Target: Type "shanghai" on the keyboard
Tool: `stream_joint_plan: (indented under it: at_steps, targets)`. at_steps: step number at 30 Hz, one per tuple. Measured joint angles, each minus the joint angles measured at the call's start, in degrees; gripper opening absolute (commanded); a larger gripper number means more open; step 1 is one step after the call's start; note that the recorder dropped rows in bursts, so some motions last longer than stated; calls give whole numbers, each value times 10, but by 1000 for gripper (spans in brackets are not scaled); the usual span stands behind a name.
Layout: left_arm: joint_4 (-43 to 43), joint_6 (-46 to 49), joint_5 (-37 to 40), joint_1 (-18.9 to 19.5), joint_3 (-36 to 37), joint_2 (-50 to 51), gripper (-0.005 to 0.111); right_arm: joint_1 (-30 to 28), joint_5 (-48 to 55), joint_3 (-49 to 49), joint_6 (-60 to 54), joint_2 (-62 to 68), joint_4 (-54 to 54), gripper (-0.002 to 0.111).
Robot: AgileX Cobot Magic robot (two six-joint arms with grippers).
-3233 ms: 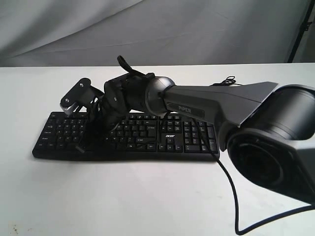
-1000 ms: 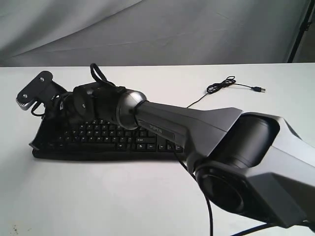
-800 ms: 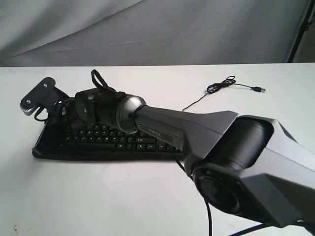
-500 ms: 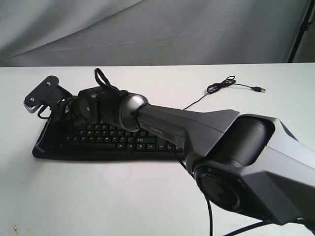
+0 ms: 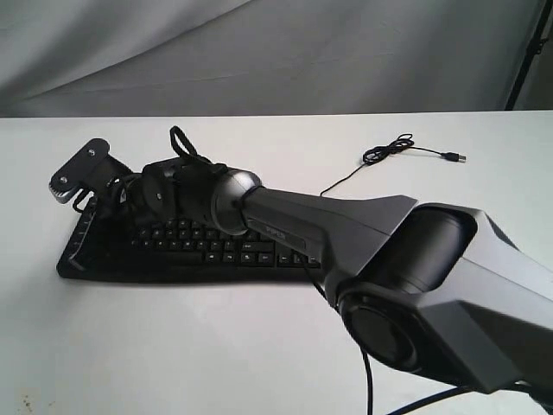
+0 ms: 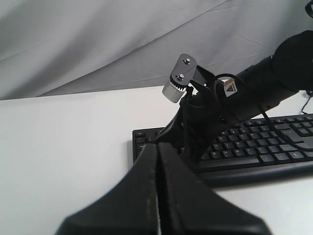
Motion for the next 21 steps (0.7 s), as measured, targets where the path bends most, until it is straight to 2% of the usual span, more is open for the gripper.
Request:
stream_joint_plan:
  at_steps: [21]
  targets:
    - [0,0,0,0,0,0,0,0,0,0,-4,0,2,0]
